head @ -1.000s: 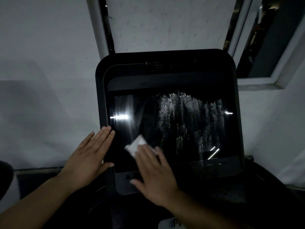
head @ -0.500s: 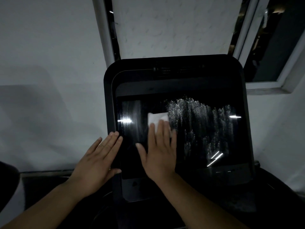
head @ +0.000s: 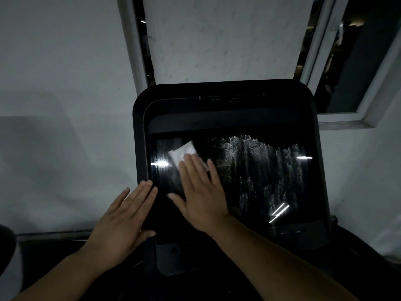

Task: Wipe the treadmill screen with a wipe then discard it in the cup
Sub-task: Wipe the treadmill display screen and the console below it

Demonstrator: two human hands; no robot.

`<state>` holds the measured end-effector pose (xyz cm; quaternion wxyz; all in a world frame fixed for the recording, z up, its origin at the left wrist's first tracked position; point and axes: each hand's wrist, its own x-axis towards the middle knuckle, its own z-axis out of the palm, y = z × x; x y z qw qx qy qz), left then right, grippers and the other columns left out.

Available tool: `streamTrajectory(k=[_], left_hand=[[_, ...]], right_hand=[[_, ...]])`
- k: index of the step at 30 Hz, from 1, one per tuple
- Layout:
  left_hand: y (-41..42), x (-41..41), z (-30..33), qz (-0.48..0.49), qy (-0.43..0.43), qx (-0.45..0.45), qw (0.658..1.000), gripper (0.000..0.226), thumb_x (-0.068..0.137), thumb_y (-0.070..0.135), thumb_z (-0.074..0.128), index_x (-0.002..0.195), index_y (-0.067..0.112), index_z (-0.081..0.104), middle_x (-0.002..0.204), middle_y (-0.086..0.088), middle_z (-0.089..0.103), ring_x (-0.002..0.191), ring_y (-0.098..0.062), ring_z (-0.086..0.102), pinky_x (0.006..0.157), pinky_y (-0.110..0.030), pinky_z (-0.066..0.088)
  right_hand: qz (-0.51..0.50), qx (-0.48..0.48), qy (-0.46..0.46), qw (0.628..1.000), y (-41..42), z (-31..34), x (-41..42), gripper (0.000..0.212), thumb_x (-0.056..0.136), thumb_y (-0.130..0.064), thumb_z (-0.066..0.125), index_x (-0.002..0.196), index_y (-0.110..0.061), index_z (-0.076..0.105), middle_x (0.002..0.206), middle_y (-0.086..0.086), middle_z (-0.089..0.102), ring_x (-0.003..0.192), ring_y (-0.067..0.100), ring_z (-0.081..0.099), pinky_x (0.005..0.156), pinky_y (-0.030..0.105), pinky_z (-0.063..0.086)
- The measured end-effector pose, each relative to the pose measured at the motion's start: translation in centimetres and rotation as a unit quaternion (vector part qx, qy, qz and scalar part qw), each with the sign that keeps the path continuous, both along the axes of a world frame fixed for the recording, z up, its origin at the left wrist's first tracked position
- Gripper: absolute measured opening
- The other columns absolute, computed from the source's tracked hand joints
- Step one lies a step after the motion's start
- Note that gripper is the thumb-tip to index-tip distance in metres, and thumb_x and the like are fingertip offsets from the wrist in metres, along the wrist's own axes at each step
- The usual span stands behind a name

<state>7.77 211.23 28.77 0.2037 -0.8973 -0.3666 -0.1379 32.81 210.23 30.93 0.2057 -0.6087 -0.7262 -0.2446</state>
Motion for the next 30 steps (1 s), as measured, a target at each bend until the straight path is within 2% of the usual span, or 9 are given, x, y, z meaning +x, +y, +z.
streamTrajectory(k=[5, 7, 11, 14, 18, 21, 23, 25, 30], left_hand=[[-0.1, 0.0, 0.2, 0.011, 0.007, -0.003, 1.000, 0.095, 0.091, 0.060, 0.044, 0.166, 0.008, 0.016, 0.174, -0.015, 0.017, 0.160, -0.026, 0.019, 0.125, -0.048, 0.020], [-0.1, 0.1, 0.2, 0.011, 0.003, -0.003, 1.000, 0.095, 0.090, 0.059, 0.045, 0.165, 0.008, 0.017, 0.173, -0.015, 0.018, 0.160, -0.026, 0.019, 0.125, -0.048, 0.020], [0.2, 0.1, -0.1, 0.003, -0.001, -0.001, 1.000, 0.096, 0.089, 0.059, 0.047, 0.164, 0.006, 0.020, 0.173, -0.016, 0.020, 0.159, -0.027, 0.022, 0.125, -0.048, 0.021], [0.2, 0.0, -0.1, 0.010, 0.006, -0.002, 1.000, 0.096, 0.090, 0.060, 0.045, 0.165, 0.007, 0.018, 0.174, -0.015, 0.017, 0.160, -0.026, 0.019, 0.126, -0.047, 0.019], [0.0, 0.1, 0.1, 0.013, 0.006, -0.003, 1.000, 0.096, 0.089, 0.060, 0.045, 0.165, 0.007, 0.019, 0.174, -0.015, 0.017, 0.160, -0.025, 0.019, 0.126, -0.046, 0.017], [0.2, 0.1, -0.1, 0.010, -0.002, -0.002, 1.000, 0.096, 0.089, 0.060, 0.047, 0.165, 0.007, 0.021, 0.174, -0.014, 0.017, 0.159, -0.026, 0.021, 0.126, -0.048, 0.019], [0.2, 0.0, -0.1, 0.005, -0.006, 0.000, 1.000, 0.097, 0.089, 0.060, 0.047, 0.164, 0.006, 0.021, 0.174, -0.014, 0.018, 0.159, -0.025, 0.021, 0.126, -0.047, 0.019], [0.2, 0.0, -0.1, 0.004, -0.005, 0.003, 1.000, 0.097, 0.090, 0.061, 0.046, 0.165, 0.005, 0.018, 0.173, -0.015, 0.019, 0.159, -0.024, 0.020, 0.126, -0.047, 0.019], [0.1, 0.1, 0.1, 0.015, 0.000, 0.001, 1.000, 0.097, 0.092, 0.065, 0.041, 0.165, 0.007, 0.016, 0.174, -0.014, 0.018, 0.160, -0.025, 0.020, 0.125, -0.047, 0.019]], right_hand=[[-0.160, 0.020, 0.110, 0.981, 2.9, 3.3, 4.5, 0.082, 0.107, -0.063, 0.020, 0.163, -0.003, 0.023, 0.173, 0.018, 0.014, 0.162, 0.029, 0.005, 0.130, 0.055, 0.004], [-0.133, 0.017, 0.132, 0.982, 3.1, 3.5, 2.2, 0.078, 0.107, -0.062, 0.024, 0.163, -0.007, 0.025, 0.173, 0.020, 0.014, 0.162, 0.032, 0.003, 0.129, 0.056, 0.005], [0.023, -0.003, 0.056, 0.998, 1.8, 1.7, -3.2, 0.069, 0.107, -0.060, 0.028, 0.163, -0.020, 0.028, 0.173, 0.018, 0.013, 0.162, 0.031, 0.000, 0.129, 0.056, 0.002], [0.002, 0.016, 0.069, 0.997, 2.8, 2.7, -1.4, 0.067, 0.108, -0.057, 0.029, 0.162, -0.017, 0.033, 0.173, 0.012, 0.021, 0.162, 0.026, 0.007, 0.129, 0.056, 0.004], [-0.090, 0.007, 0.130, 0.987, 3.0, 3.7, 0.2, 0.074, 0.109, -0.057, 0.020, 0.164, -0.009, 0.023, 0.174, 0.013, 0.011, 0.162, 0.027, 0.002, 0.130, 0.054, 0.001], [0.010, -0.005, 0.095, 0.995, 0.4, 0.8, -3.9, 0.070, 0.109, -0.052, 0.025, 0.164, -0.007, 0.024, 0.174, 0.013, 0.014, 0.162, 0.028, 0.002, 0.130, 0.053, 0.001], [0.056, -0.020, 0.052, 0.997, -1.4, -1.4, -5.1, 0.067, 0.109, -0.047, 0.033, 0.163, -0.008, 0.026, 0.174, 0.012, 0.018, 0.162, 0.026, 0.005, 0.130, 0.055, 0.009], [0.032, -0.007, 0.049, 0.998, -1.5, -2.1, -3.2, 0.065, 0.109, -0.045, 0.035, 0.162, -0.009, 0.029, 0.173, 0.010, 0.019, 0.162, 0.024, 0.005, 0.128, 0.056, 0.014], [-0.115, 0.036, 0.145, 0.982, -1.7, -2.1, 2.1, 0.070, 0.109, -0.049, 0.034, 0.161, -0.002, 0.031, 0.172, 0.015, 0.020, 0.162, 0.027, 0.008, 0.129, 0.056, 0.014]])
